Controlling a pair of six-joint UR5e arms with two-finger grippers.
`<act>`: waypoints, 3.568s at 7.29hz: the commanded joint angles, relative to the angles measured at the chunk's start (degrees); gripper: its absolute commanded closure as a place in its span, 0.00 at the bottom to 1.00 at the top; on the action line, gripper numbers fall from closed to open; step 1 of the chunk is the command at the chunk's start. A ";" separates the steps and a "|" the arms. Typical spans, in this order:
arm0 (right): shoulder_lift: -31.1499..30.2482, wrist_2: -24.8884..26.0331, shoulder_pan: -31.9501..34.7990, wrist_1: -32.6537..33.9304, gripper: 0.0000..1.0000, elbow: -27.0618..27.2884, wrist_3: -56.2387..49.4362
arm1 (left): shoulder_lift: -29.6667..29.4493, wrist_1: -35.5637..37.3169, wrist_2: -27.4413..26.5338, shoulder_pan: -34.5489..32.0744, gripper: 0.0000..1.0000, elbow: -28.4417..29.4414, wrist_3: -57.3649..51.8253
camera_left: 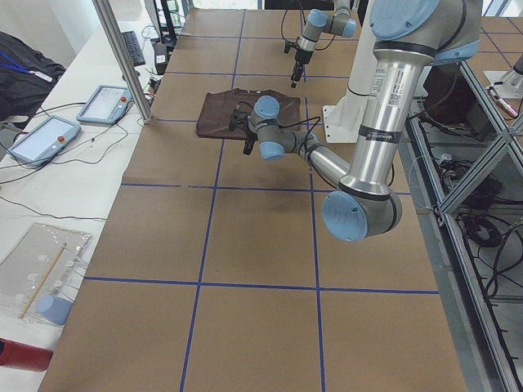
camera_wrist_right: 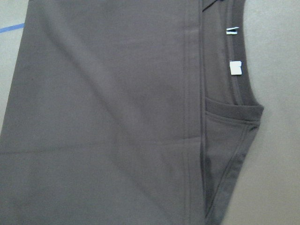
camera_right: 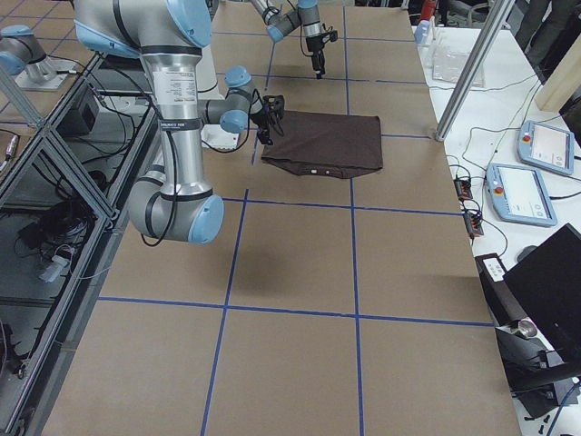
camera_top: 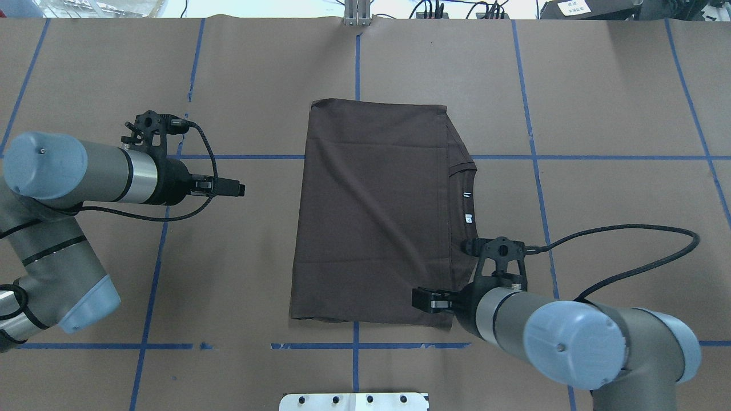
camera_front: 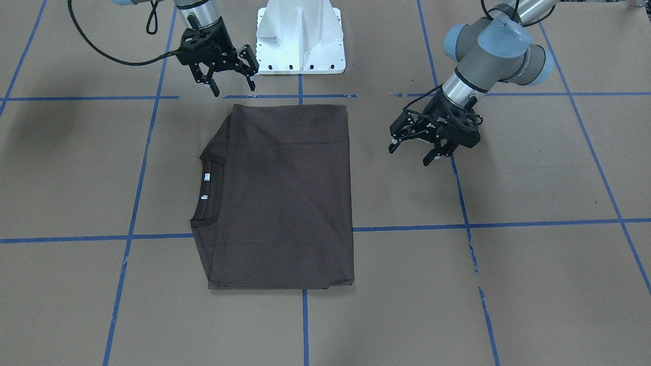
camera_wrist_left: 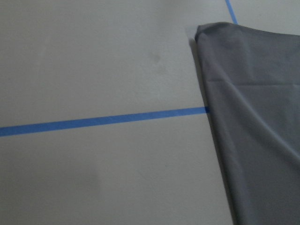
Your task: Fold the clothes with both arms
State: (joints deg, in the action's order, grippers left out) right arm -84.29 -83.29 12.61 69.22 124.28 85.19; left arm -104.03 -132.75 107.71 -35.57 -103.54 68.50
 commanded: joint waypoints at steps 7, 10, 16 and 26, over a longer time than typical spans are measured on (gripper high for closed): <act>-7.64 -0.20 2.33 -11.82 0.00 0.00 0.51 | 0.05 0.82 -20.43 22.73 0.43 -2.63 33.80; -7.82 0.32 2.33 -11.82 0.00 -0.09 0.59 | -0.30 2.31 -20.52 25.45 0.43 -2.46 34.93; -7.82 0.32 2.42 -11.82 0.00 -0.09 0.59 | -2.23 2.41 -22.45 25.38 0.43 -2.29 35.47; -7.56 2.77 2.51 -9.99 0.07 -1.14 2.77 | -2.41 4.95 -22.89 25.37 1.00 -2.28 35.56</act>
State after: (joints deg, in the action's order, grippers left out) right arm -92.19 -81.82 15.21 58.19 123.70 86.30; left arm -106.41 -127.83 84.82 -10.13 -105.72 104.08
